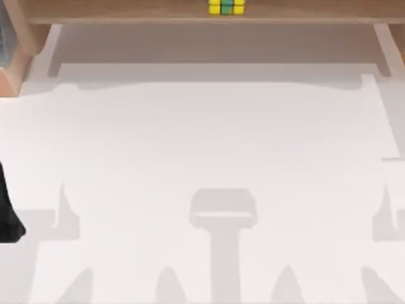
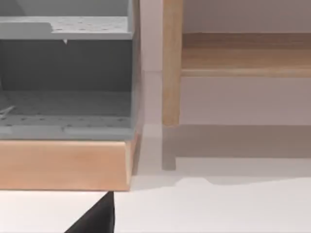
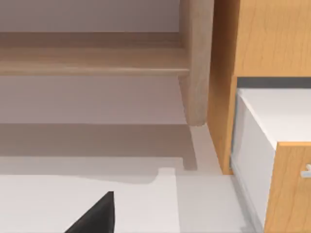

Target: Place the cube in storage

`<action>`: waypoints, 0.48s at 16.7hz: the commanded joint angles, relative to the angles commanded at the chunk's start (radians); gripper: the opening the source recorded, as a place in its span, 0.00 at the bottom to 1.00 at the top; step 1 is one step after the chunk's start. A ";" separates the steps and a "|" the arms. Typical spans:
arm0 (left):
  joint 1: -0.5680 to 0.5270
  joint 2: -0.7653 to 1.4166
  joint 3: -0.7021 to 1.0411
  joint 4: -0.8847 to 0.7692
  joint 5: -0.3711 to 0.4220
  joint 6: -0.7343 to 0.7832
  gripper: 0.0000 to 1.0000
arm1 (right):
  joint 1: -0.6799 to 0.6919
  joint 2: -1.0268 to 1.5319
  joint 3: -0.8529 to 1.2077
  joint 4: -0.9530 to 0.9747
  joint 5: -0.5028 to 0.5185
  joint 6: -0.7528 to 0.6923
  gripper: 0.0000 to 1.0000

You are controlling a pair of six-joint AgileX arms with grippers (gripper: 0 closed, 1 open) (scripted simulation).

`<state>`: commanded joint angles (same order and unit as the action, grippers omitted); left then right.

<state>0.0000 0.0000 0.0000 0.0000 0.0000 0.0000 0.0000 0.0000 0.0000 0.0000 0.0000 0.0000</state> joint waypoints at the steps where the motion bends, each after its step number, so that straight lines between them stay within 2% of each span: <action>1: 0.000 0.000 0.000 0.000 0.000 0.000 1.00 | 0.000 0.000 0.000 0.000 0.000 0.000 1.00; 5: 0.000 0.000 0.000 0.000 0.000 0.000 1.00 | 0.019 0.056 0.037 0.023 0.017 0.001 1.00; 8: 0.000 0.000 0.000 0.000 0.000 0.000 1.00 | 0.062 0.200 0.126 0.079 0.065 0.000 1.00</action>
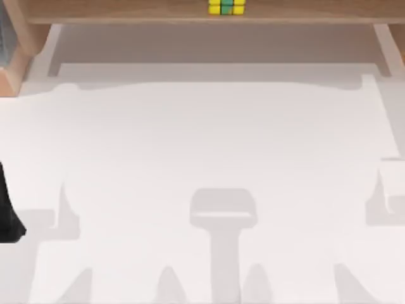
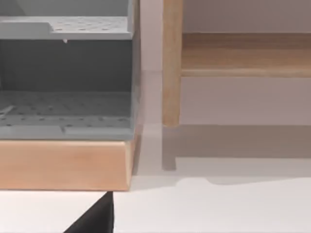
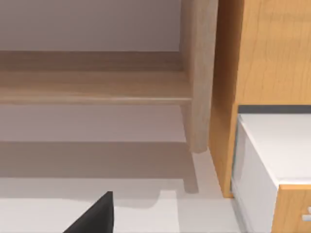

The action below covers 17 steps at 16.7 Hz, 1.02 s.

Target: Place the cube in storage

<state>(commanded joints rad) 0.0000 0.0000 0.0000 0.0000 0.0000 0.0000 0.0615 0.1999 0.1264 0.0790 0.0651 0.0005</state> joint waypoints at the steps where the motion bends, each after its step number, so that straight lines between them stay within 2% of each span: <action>1: 0.000 0.000 0.000 0.000 0.000 0.000 1.00 | 0.019 0.066 0.039 0.024 0.020 0.000 1.00; 17: 0.000 0.000 0.000 0.000 0.000 0.000 1.00 | 0.442 1.490 0.908 0.568 0.467 0.011 1.00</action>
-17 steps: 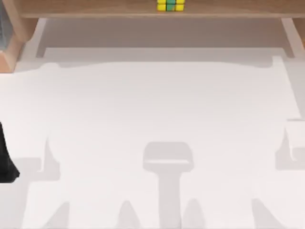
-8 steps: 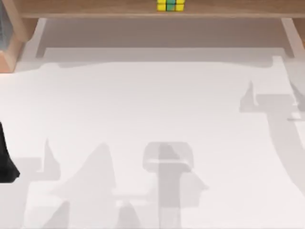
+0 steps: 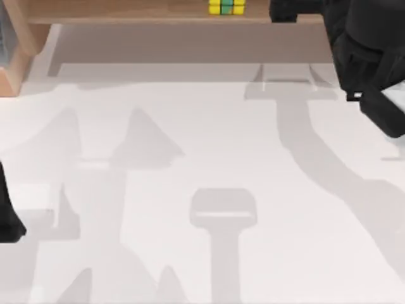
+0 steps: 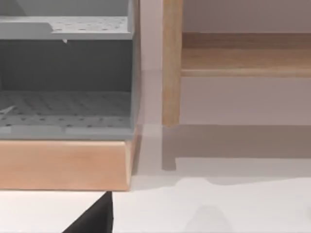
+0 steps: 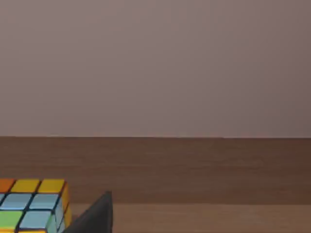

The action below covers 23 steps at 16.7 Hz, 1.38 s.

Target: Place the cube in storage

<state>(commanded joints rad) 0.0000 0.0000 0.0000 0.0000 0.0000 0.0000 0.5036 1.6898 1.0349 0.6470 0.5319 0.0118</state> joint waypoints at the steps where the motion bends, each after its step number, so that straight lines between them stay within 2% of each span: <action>1: 0.000 0.000 0.000 0.000 0.000 0.000 1.00 | 0.025 0.081 0.049 0.030 0.025 0.000 1.00; 6: 0.000 0.000 0.000 0.000 0.000 0.000 1.00 | 0.121 0.404 0.249 0.157 0.127 0.003 1.00; 10: 0.000 0.000 0.000 0.000 0.000 0.000 1.00 | 0.166 0.553 0.340 0.213 0.173 0.004 1.00; 18: 0.000 0.000 0.000 0.000 0.000 0.000 1.00 | 0.169 0.581 0.353 0.222 0.180 0.004 1.00; 23: 0.000 0.000 0.000 0.000 0.000 0.000 1.00 | 0.140 0.592 0.391 0.203 0.147 0.001 1.00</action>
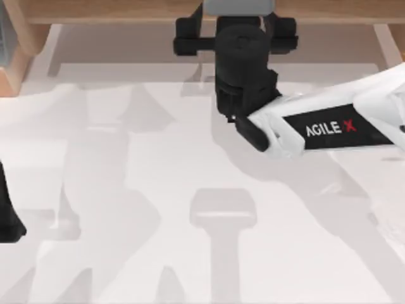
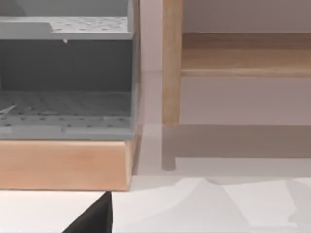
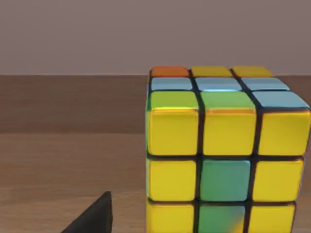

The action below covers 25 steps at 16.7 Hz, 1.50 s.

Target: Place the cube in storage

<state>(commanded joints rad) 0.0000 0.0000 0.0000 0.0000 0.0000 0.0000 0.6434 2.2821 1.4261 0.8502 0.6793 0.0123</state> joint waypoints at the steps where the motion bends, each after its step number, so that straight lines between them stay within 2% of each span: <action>1: 0.000 0.000 0.000 0.000 0.000 0.000 1.00 | -0.007 0.010 0.023 -0.012 -0.007 -0.002 1.00; 8: 0.000 0.000 0.000 0.000 0.000 0.000 1.00 | -0.041 0.132 0.241 -0.105 -0.039 -0.001 1.00; 13: 0.000 0.000 0.000 0.000 0.000 0.000 1.00 | -0.042 0.146 0.255 -0.111 -0.040 0.001 1.00; 25: 0.000 0.000 0.000 0.000 0.000 0.000 1.00 | -0.042 0.146 0.255 -0.111 -0.040 0.001 0.10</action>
<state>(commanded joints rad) 0.0000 0.0000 0.0000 0.0000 0.0000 0.0000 0.6018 2.4279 1.6811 0.7394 0.6397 0.0130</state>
